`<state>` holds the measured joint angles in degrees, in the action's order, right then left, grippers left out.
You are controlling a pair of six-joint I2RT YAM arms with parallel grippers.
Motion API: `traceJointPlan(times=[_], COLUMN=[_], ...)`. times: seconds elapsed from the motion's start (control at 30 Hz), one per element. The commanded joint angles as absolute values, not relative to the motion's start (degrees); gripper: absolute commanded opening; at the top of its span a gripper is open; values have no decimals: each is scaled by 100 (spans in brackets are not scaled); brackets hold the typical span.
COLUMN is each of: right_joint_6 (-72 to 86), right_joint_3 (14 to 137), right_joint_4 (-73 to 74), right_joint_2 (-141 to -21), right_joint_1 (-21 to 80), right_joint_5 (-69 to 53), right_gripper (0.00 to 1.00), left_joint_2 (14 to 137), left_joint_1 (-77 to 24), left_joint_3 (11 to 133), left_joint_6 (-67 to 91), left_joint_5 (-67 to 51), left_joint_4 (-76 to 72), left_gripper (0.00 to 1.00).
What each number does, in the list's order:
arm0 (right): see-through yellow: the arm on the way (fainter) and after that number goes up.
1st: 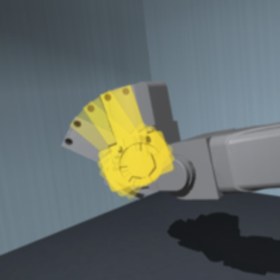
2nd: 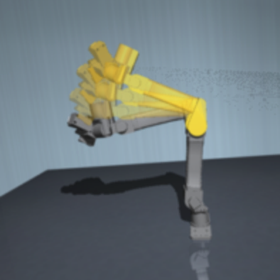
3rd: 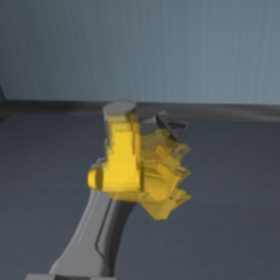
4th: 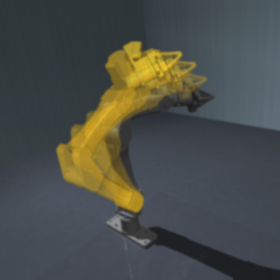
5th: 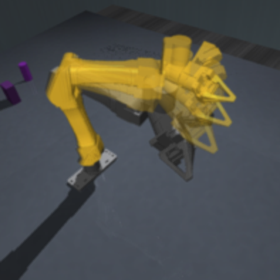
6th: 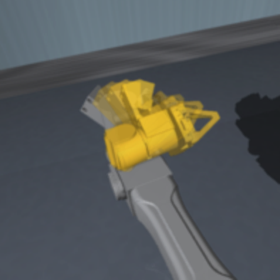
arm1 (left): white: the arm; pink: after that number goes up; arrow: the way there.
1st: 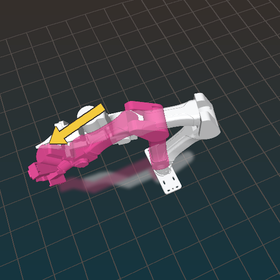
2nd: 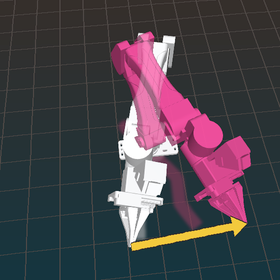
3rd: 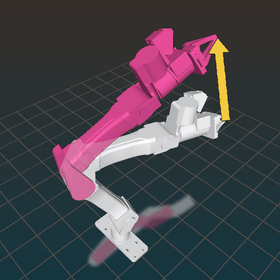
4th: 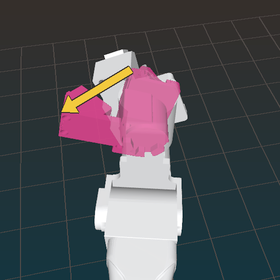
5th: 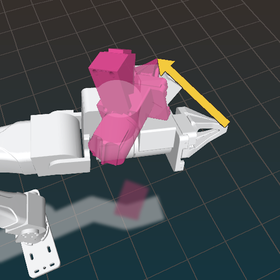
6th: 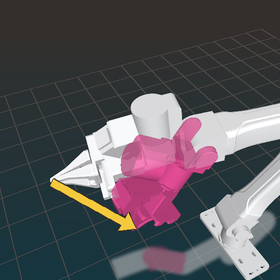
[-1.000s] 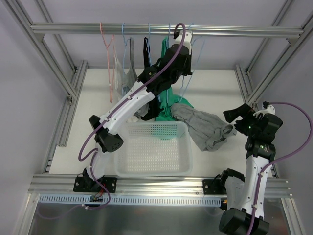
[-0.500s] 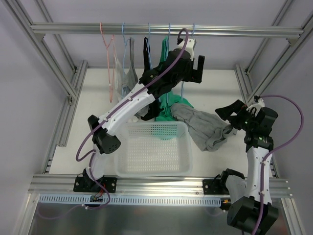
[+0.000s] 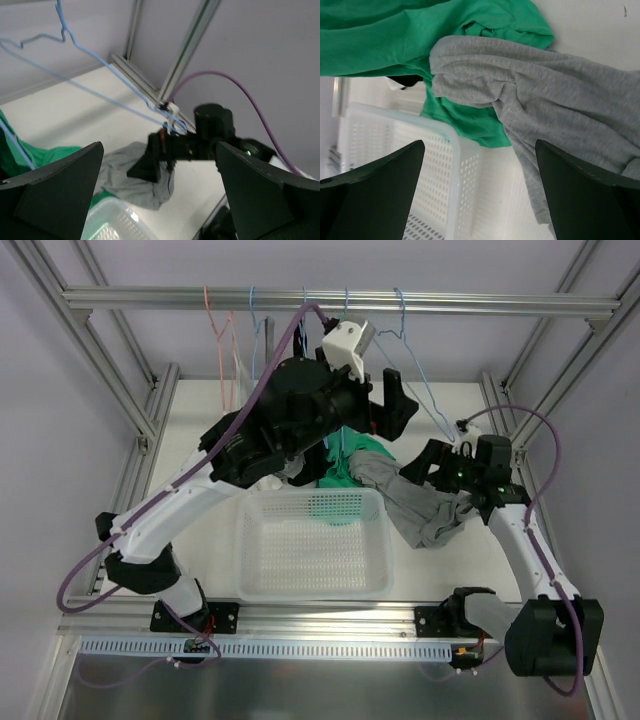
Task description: Remove the tank top from the hanger
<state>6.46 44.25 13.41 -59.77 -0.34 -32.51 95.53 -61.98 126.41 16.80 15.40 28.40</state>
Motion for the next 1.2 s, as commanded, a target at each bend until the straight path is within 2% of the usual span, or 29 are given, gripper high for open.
traceJointPlan(times=[0.0,0.03,0.13,0.5,0.57,0.6,0.63,0.7,0.77,0.83,1.03,1.17], right_joint_6=[-217,-307,-439,-554,-414,-370,-326,-159,-79,-18,141,202], right_joint_3=[4842,4878,5000,5062,5115,5167,5151,5037,5010,4992,5054,5054], right_joint_4=[1213,1204,1213,1291,1502,1677,1696,1688,1696,1696,1881,1890], right_joint_2=[-6345,-6485,-6793,-8646,-8876,-8990,-8965,-8773,-8421,-8036,-7042,-5910], right_joint_1=[631,755,975,1222,1222,1187,1187,1169,1108,1055,914,721], right_joint_5=[-2069,-1535,-968,-695,-423,-283,-133,287,527,623,791,835], right_gripper=[99,99,99,99,88,79,61,49,31,0,0,0], left_joint_2=[8914,8764,8140,5714,5328,5170,4872,4554,4123,3755,3182,3076], left_joint_1=[-6389,-6468,-6513,-6574,-6574,-6574,-6574,-6574,-6574,-6574,-6574,-6574], left_joint_3=[11902,11709,10962,8430,8052,7903,7771,7358,7023,6743,6276,6188], left_joint_6=[1556,1556,1652,1784,1767,1749,1758,1775,1775,1767,1846,1916], left_joint_5=[1845,1907,2082,2408,2487,2574,2671,2943,3102,3260,3436,3761], left_joint_4=[2707,2690,2654,2628,2637,2637,2645,2646,2654,2663,2891,3347], left_gripper=[99,99,99,99,99,99,99,99,99,99,99,99])
